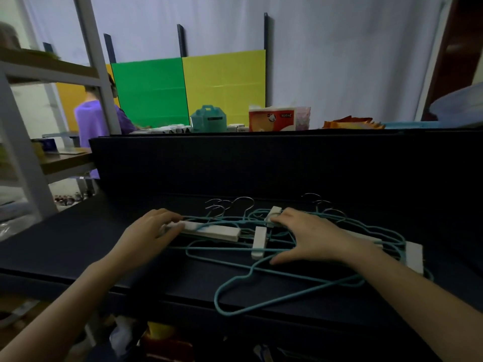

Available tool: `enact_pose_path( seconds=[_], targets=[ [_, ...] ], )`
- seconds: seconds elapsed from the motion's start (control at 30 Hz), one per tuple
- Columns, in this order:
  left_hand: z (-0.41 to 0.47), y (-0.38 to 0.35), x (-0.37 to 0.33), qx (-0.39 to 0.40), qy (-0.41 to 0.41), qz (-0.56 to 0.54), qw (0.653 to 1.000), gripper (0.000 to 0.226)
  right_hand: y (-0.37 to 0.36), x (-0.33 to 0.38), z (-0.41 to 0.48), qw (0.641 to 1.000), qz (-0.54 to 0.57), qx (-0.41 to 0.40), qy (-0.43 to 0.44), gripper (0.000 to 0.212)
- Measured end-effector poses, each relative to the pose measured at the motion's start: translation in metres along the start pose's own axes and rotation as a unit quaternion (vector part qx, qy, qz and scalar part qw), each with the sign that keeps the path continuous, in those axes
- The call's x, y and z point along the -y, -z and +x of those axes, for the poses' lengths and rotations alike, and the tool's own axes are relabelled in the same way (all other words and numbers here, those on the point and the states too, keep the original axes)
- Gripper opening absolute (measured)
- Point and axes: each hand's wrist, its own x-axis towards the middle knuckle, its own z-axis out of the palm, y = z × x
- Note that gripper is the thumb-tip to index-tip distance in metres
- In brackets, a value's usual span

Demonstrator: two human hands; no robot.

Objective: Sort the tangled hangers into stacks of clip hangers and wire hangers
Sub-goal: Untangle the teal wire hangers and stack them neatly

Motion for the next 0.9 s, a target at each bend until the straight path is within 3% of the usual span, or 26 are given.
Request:
enact_pose_path(
  seconds=[0.3, 0.4, 0.47, 0.6, 0.77, 0.9],
  targets=[
    [-0.006, 0.007, 0.021, -0.050, 0.083, -0.160, 0.982, 0.029, 0.037, -0.005, -0.001, 0.990, 0.122, -0.064, -0.022, 0.089],
    [-0.004, 0.001, 0.022, -0.037, 0.069, -0.110, 0.991, 0.029, 0.048, -0.013, -0.011, 0.985, 0.128, -0.112, -0.041, 0.094],
    [0.000, -0.003, 0.020, 0.001, 0.020, -0.036, 0.999, 0.043, 0.053, -0.021, -0.020, 0.977, 0.144, -0.143, -0.061, 0.095],
    [0.018, -0.012, 0.013, 0.080, -0.054, 0.016, 0.995, 0.093, 0.052, -0.037, -0.036, 0.967, 0.153, -0.171, -0.113, 0.085],
    [0.038, -0.013, 0.016, 0.116, -0.076, 0.007, 0.990, 0.080, 0.042, -0.050, -0.058, 0.958, 0.158, -0.183, -0.152, 0.084],
    [0.044, -0.012, 0.017, 0.094, -0.085, -0.019, 0.992, 0.045, 0.041, -0.062, -0.070, 0.953, 0.157, -0.198, -0.170, 0.086]
  ],
)
